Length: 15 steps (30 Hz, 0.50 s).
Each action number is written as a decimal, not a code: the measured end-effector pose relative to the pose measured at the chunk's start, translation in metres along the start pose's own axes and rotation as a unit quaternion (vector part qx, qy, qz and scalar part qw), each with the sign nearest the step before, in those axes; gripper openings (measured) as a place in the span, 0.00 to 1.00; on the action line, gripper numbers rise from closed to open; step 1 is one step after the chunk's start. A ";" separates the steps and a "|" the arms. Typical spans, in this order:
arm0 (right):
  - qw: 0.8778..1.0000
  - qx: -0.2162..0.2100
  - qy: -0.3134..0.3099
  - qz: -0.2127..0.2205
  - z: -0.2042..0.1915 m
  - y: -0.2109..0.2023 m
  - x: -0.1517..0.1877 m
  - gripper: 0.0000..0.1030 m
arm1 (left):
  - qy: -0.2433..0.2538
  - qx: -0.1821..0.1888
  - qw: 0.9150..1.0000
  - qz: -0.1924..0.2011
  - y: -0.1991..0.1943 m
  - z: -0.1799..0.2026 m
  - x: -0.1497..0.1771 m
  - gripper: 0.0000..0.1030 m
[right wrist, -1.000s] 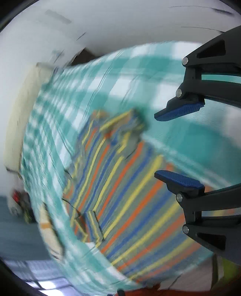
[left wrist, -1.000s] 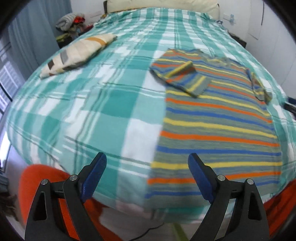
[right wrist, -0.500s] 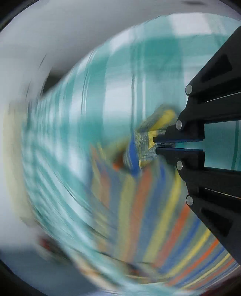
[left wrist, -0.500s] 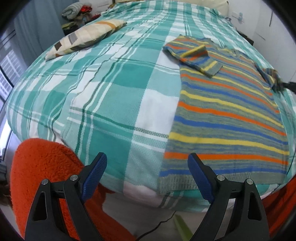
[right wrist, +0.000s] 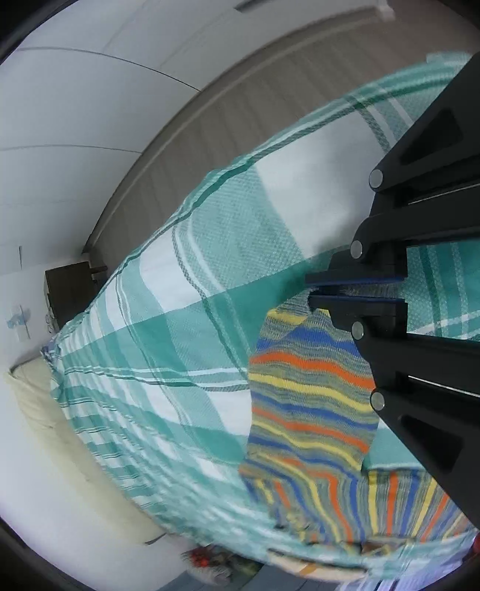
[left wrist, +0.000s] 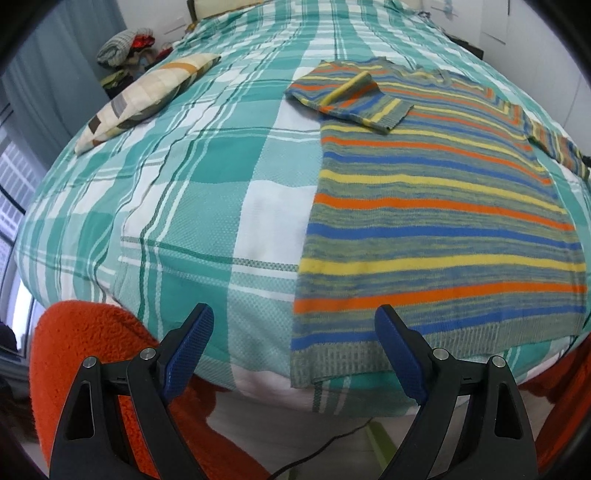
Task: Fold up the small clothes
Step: 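Grasp the folded sleeve with the right tool and pull it outward flat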
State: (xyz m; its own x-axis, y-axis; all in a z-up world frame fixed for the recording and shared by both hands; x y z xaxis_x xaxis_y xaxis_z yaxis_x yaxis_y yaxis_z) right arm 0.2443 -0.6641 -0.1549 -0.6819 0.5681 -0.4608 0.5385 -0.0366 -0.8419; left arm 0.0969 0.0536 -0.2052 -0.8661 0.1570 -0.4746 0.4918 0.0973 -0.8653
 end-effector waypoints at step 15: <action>0.995 -0.064 0.077 -0.025 0.008 0.012 0.046 0.06 | -0.003 -0.001 1.000 -0.015 0.008 0.000 0.004 0.87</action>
State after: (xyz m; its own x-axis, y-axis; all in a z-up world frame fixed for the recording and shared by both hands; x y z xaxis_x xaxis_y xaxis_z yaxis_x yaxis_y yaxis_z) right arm 0.2151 -0.6444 -0.1881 -0.6306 0.6859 -0.3632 0.5717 0.0941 -0.8150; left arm 0.0978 0.0547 -0.2143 -0.8811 0.1476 -0.4492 0.4655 0.1040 -0.8789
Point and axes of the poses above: each gripper's, at about its wrist camera, not at the fingertips, and y roughly the way its jaws point, z to its right, x to its underside, the point moved 9 cm from there along y, roughly the way its jaws point, and after that the axes turned 3 degrees about y, right-handed, at the moved point
